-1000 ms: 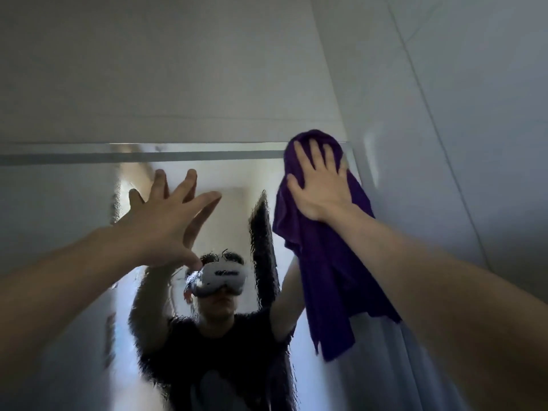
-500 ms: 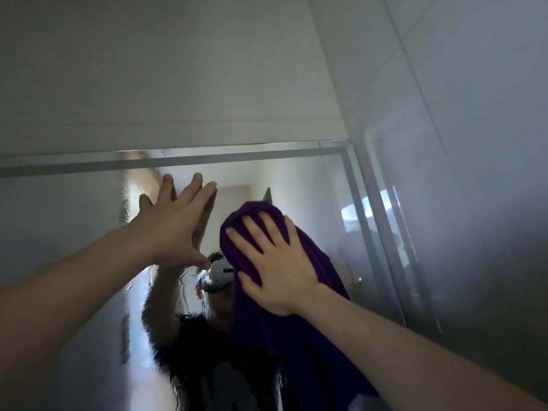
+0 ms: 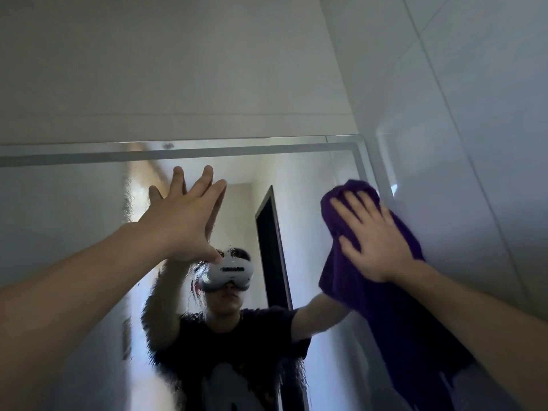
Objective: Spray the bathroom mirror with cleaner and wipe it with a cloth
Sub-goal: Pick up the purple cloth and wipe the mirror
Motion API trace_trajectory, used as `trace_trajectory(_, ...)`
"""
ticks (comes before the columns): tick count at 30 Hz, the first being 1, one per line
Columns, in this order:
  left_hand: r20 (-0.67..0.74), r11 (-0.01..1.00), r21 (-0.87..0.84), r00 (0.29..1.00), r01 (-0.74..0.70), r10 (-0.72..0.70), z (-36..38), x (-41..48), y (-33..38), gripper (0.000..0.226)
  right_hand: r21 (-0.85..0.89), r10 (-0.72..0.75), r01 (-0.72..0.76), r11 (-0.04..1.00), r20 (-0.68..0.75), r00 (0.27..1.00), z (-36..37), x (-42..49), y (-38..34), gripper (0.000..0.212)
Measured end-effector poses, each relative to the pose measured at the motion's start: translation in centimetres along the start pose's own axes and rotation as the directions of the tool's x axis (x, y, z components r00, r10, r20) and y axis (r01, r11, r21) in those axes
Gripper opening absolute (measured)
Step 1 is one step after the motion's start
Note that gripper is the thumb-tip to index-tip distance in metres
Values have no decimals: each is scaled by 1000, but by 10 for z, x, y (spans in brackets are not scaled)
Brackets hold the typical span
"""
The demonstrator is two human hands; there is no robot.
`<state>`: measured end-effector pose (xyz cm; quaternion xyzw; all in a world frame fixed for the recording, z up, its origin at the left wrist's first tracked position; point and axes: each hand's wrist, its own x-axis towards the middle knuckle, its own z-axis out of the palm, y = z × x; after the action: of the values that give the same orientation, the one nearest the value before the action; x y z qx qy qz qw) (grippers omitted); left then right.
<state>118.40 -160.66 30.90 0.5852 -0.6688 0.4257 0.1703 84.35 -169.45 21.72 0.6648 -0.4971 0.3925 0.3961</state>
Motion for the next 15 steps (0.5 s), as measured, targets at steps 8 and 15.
trace_trajectory(8,28,1000,-18,1000,0,0,0,2,1,146,141,209,-191,971,-125,970,-31,132,-50,70)
trace_trajectory(15,6,965,-261,1000,-20,22,-13,-3,-5,150,74,-50,65,995,-190,981,-35,151,-143,71)
